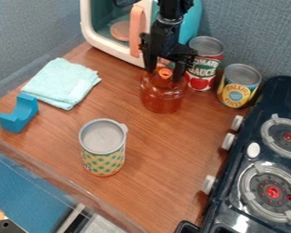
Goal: Put the orange lid on the orange pot
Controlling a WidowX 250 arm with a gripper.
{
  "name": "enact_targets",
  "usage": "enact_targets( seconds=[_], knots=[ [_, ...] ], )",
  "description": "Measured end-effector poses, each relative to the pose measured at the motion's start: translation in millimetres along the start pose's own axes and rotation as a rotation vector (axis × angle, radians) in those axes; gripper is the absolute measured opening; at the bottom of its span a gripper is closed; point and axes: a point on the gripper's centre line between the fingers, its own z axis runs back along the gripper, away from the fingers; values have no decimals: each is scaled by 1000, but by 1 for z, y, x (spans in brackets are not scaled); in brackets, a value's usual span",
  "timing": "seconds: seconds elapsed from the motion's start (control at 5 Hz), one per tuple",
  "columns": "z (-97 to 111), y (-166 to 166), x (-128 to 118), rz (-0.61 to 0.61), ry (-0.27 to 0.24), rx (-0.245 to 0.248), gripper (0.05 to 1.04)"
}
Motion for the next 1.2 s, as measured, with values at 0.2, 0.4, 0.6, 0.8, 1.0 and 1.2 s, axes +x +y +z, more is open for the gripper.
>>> enact_targets(
  seconds=[0.2, 0.4, 0.6, 0.8, 1.0, 1.2],
  knots=[
    [0, 0, 0, -9, 2, 0, 1003],
    [1, 1, -1, -22, 5, 6, 1000],
    [32, 3, -5, -33, 68, 26, 1001],
    [47, -9, -6, -52, 105, 25, 1001],
    [47, -12, -6, -43, 108, 29, 1001],
    [47, -12, -6, -44, 107, 28, 1001]
  ],
)
